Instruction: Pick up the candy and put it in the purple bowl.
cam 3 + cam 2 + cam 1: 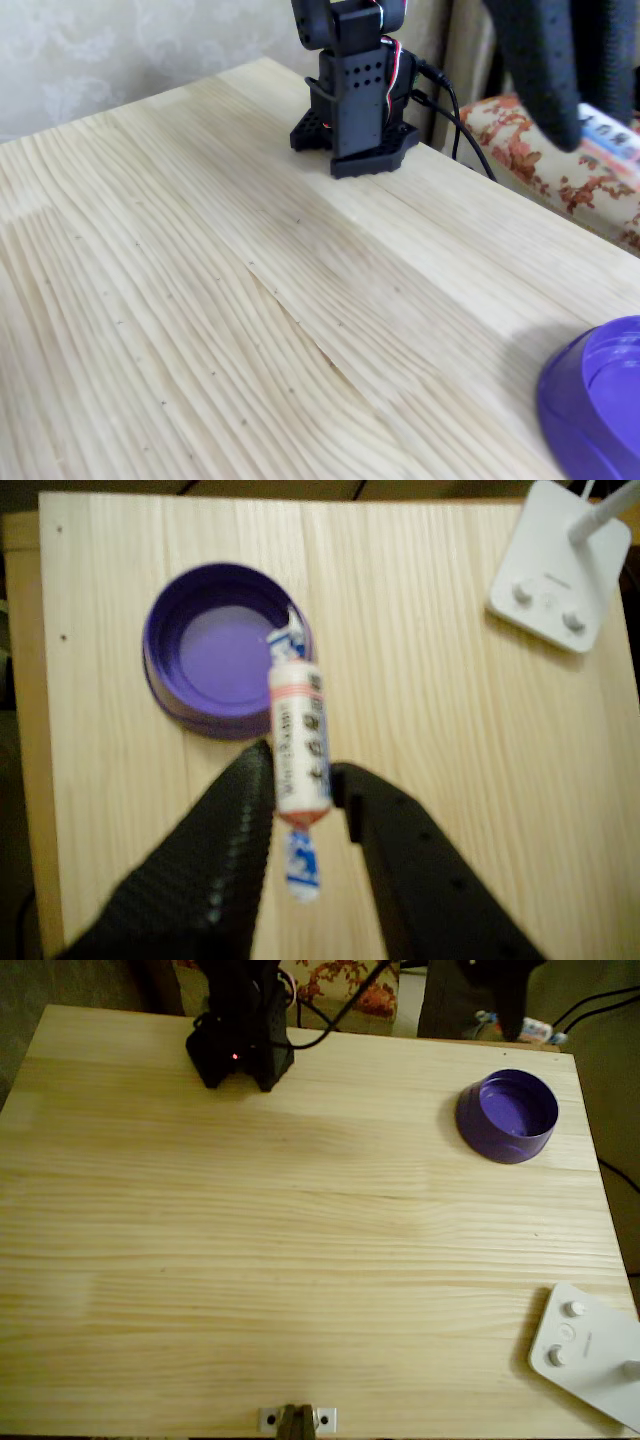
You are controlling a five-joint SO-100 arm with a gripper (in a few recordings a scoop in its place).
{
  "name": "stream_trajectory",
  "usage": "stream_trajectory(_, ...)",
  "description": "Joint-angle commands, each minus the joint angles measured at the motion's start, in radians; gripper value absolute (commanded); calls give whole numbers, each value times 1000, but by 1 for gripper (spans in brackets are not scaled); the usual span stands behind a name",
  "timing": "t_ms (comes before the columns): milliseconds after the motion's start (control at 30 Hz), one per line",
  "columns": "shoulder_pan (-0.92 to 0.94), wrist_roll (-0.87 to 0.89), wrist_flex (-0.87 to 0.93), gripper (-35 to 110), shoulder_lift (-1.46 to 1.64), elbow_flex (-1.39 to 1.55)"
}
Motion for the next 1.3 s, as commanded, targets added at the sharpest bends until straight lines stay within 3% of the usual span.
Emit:
stream_trajectory(0,-55,-2,-28,3,-14,-147)
stream_trajectory(367,-172,5,-32,2,-314,-334)
stream_trajectory(1033,-143,46,-72,2,-641,-552)
stream_trajectory(1267,-127,46,-72,10,-687,-545)
